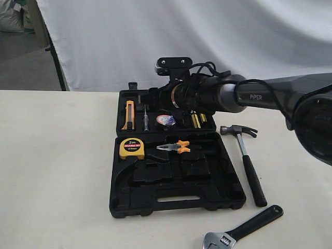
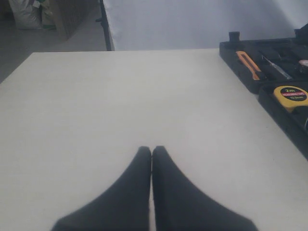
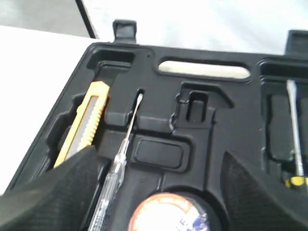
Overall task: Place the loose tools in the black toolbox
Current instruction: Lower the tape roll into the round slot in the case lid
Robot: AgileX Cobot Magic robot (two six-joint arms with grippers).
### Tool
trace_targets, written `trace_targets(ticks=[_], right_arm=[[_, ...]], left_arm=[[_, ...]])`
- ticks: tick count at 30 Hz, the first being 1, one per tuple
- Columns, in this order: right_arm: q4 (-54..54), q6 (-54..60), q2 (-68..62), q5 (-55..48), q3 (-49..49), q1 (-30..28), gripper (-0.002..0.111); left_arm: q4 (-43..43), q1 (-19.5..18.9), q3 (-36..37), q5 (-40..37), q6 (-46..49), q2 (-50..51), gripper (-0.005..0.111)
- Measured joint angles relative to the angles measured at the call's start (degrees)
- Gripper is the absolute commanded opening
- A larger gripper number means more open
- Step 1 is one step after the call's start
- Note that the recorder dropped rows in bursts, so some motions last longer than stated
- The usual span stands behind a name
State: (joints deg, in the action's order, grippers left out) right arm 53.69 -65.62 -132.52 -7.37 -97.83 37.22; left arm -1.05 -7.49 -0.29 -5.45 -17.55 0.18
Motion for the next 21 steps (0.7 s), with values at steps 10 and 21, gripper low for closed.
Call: trace_targets(ticks=[10, 21], right_arm=[[0.0, 0.0, -1.1, -0.5, 0.0, 0.4, 0.035], [0.0, 0.0, -3.3, -11.3, 0.0, 0.6, 0.0]], left_arm=[[0.0, 0.0, 0.0, 0.0, 0.0, 0.0, 0.001], [0.0, 0.0, 0.0, 0.0, 0.0, 0.0, 0.001]])
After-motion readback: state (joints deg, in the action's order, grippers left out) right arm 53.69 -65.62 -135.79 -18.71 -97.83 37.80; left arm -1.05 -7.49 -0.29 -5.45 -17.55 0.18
